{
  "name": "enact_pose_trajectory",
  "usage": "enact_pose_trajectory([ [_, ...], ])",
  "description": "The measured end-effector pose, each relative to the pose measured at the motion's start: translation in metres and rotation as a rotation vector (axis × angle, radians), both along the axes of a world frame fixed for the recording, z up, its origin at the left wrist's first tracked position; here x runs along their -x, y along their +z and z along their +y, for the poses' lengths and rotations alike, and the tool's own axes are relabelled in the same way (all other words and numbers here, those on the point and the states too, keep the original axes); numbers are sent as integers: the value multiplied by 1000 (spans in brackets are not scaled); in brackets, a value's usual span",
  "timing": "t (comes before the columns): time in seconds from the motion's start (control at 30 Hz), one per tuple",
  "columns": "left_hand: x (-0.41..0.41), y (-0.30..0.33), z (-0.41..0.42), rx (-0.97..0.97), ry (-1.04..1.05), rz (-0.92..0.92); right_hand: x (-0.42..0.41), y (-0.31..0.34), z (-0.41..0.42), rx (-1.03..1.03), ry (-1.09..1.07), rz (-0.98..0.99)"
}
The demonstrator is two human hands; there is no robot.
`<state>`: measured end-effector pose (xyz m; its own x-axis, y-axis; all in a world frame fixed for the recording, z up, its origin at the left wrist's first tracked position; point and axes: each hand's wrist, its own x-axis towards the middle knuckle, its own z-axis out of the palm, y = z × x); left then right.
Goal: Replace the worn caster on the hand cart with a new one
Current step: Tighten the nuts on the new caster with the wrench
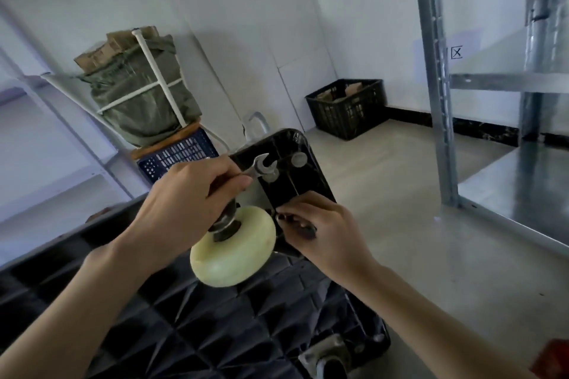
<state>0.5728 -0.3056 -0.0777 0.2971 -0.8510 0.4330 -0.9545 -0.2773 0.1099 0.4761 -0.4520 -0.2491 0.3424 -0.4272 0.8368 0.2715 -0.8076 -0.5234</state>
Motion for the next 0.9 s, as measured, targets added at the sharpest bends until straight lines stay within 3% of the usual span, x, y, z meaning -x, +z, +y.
enact_pose_trajectory([
  [0.4, 1, 3, -8, 14, -46, -57, -23, -24, 12, -86, -21, -155],
  [0.9, 2, -1, -9, -9, 27, 43, -35, -26, 21, -84, -47, -269],
])
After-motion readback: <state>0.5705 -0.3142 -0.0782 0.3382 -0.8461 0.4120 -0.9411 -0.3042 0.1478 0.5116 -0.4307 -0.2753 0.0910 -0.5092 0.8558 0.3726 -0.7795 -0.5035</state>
